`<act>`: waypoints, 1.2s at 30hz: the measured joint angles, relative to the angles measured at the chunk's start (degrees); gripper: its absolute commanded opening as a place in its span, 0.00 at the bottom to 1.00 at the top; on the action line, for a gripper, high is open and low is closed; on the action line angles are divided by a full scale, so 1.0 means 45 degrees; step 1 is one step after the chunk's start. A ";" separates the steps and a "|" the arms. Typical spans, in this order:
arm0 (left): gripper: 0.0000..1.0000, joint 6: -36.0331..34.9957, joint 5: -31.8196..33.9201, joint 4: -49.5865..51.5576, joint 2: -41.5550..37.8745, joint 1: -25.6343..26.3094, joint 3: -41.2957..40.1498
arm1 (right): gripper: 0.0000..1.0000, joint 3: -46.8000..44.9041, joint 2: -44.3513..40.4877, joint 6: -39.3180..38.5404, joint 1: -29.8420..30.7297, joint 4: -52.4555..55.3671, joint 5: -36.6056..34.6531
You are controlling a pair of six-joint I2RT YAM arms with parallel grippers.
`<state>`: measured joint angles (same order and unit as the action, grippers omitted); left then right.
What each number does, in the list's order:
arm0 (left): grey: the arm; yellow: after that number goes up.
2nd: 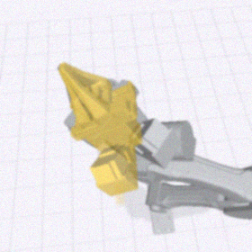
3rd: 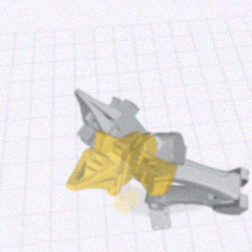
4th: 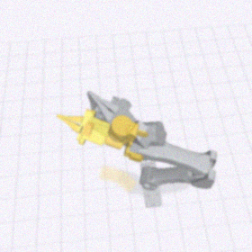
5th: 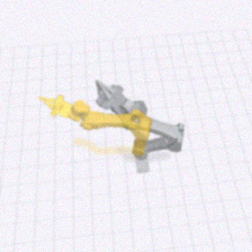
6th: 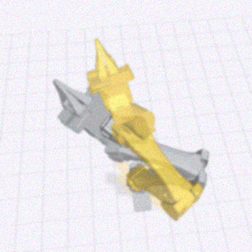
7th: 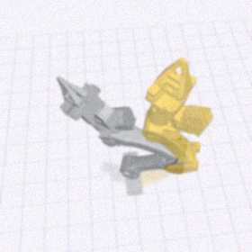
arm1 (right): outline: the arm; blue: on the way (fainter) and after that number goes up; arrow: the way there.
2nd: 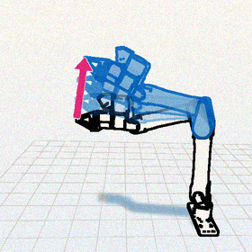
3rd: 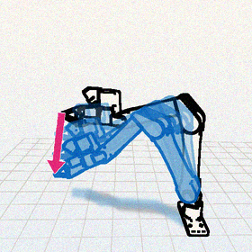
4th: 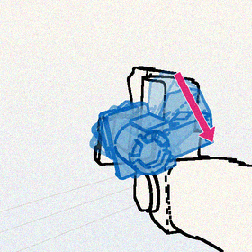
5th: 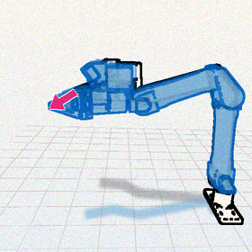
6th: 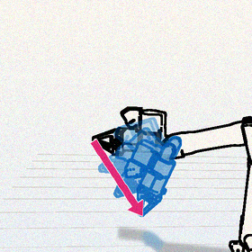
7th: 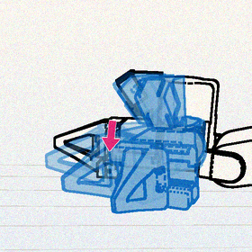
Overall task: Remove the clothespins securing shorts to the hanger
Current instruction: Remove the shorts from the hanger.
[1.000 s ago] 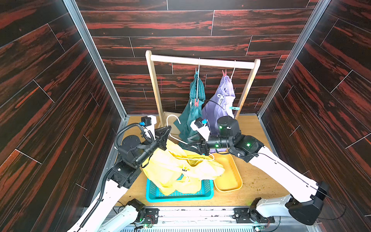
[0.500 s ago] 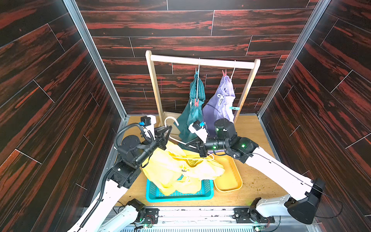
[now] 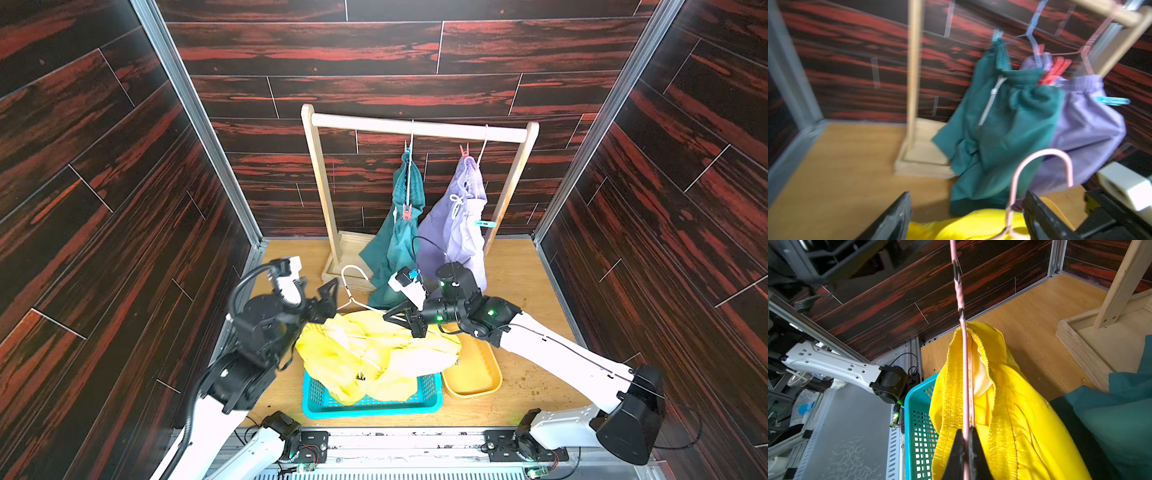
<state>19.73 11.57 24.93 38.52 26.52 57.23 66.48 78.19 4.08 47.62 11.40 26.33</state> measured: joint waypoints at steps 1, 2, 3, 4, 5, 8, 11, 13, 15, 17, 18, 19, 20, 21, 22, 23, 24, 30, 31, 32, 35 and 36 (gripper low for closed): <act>0.82 0.0131 0.0384 0.0437 -0.0257 0.0000 0.0015 | 0.00 -0.0160 -0.0063 0.0044 0.0000 -0.0136 -0.0005; 0.81 0.0369 0.0826 0.1069 -0.0578 0.0000 0.0092 | 0.00 -0.0306 -0.0136 0.0092 0.0000 -0.0248 -0.0015; 0.79 0.0651 0.1175 0.1729 -0.0826 0.0000 0.0272 | 0.00 -0.0384 -0.0199 0.0141 0.0005 -0.0330 -0.0029; 0.78 0.0855 0.1409 0.2244 -0.0957 0.0000 0.0476 | 0.00 -0.0413 -0.0243 0.0185 0.0010 -0.0384 -0.0049; 0.75 0.1224 0.1642 0.2924 -0.1025 0.0000 0.0801 | 0.00 -0.0418 -0.0291 0.0214 0.0010 -0.0447 -0.0068; 0.71 0.2419 0.1773 0.4677 -0.0913 0.0000 0.1671 | 0.00 -0.0418 -0.0413 0.0282 0.0010 -0.0588 -0.0141; 0.71 0.3711 0.1258 0.6096 -0.0549 0.0000 0.1933 | 0.00 -0.0418 -0.0510 0.0325 0.0015 -0.0636 -0.0257; 0.71 0.4357 0.0758 0.6659 -0.0228 0.0000 0.1758 | 0.00 -0.0418 -0.0539 0.0340 0.0015 -0.0651 -0.0325; 0.73 0.4847 0.0233 0.6868 0.0131 0.0000 0.1365 | 0.00 -0.0447 -0.0544 0.0403 0.0015 -0.0724 -0.0345; 0.74 0.5144 -0.0233 0.6834 0.0515 0.0000 0.0923 | 0.00 -0.0495 -0.0544 0.0476 0.0024 -0.0787 -0.0350; 0.74 0.5226 -0.0418 0.6766 0.0699 0.0000 0.0763 | 0.00 -0.0505 -0.0544 0.0515 0.0024 -0.0801 -0.0350; 0.74 0.5323 -0.0641 0.6620 0.0957 0.0000 0.0583 | 0.00 -0.0505 -0.0544 0.0539 0.0024 -0.0816 -0.0350; 0.74 0.5401 -0.0845 0.6455 0.1205 0.0000 0.0457 | 0.00 -0.0505 -0.0544 0.0563 0.0024 -0.0826 -0.0345; 0.75 0.5469 -0.1020 0.6285 0.1418 0.0000 0.0374 | 0.00 -0.0505 -0.0544 0.0568 0.0024 -0.0831 -0.0340; 0.75 0.5547 -0.1166 0.6067 0.1700 0.0000 0.0321 | 0.00 -0.0505 -0.0544 0.0573 0.0024 -0.0831 -0.0340; 0.75 0.5605 -0.1243 0.5848 0.1948 0.0000 0.0291 | 0.00 -0.0505 -0.0544 0.0573 0.0024 -0.0831 -0.0340; 0.75 0.5639 -0.1268 0.5668 0.2147 0.0000 0.0282 | 0.00 -0.0505 -0.0544 0.0573 0.0024 -0.0831 -0.0345; 0.63 0.5620 -0.1234 0.5129 0.3682 0.0000 0.0466 | 0.00 -0.0505 -0.0544 0.0607 0.0034 -0.0835 -0.0335; 0.55 0.5600 -0.1234 0.5178 0.4046 0.0000 0.0578 | 0.00 -0.0505 -0.0544 0.0612 0.0034 -0.0835 -0.0340; 0.45 0.5576 -0.1234 0.5202 0.4323 0.0000 0.0656 | 0.00 -0.0505 -0.0544 0.0617 0.0034 -0.0835 -0.0340; 0.08 0.5605 -0.1205 0.5236 0.4692 0.0000 0.0665 | 0.00 -0.0505 -0.0544 0.0617 0.0034 -0.0835 -0.0345; 0.00 0.5688 -0.1185 0.5197 0.4692 0.0000 0.0646 | 0.00 -0.0505 -0.0544 0.0617 0.0034 -0.0835 -0.0340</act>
<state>45.32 6.24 48.31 59.64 26.52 60.14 64.20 75.75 6.85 47.77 7.64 24.80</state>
